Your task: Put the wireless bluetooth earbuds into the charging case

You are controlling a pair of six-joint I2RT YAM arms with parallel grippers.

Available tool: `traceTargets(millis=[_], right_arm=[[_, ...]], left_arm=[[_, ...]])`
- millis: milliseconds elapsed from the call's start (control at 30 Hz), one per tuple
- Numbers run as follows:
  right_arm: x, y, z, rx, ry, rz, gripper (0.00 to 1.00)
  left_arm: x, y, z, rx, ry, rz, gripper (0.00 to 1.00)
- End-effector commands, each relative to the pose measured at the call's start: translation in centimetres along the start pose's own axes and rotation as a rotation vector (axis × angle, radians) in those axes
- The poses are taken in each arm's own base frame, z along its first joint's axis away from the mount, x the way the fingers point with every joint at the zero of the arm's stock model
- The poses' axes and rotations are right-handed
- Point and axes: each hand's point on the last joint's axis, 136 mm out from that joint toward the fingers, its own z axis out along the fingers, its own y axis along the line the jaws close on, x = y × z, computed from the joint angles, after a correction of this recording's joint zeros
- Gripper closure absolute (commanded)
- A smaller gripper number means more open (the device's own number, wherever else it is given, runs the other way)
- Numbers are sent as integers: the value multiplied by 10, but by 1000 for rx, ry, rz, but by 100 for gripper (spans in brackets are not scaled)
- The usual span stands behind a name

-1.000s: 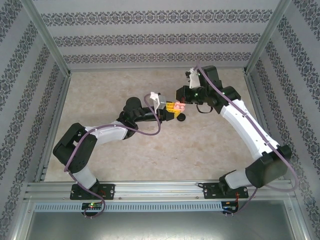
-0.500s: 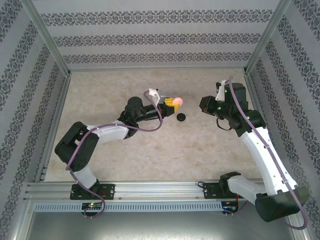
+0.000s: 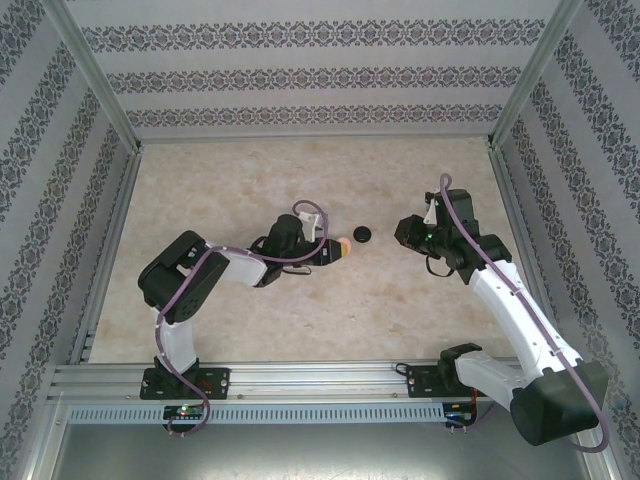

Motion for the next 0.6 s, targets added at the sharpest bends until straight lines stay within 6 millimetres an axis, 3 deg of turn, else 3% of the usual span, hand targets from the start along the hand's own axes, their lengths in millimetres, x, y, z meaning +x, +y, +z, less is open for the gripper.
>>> traceTargets(millis=[0,200,367,567], right_arm=[[-5,-2,2,9,-27,-12,81],[-9,0,-1,10,-36,-24,79],[-12,4,-4,1,-37,-33,72],[-20,10,-11,-7,-49,-46,62]], left_arm=[[11,8,8,-44,44,-102,100],[28,34,17,-144,115,-153,97],[38,49,16,-215,152,-164,85],[40,58,6,-294,167,-154,60]])
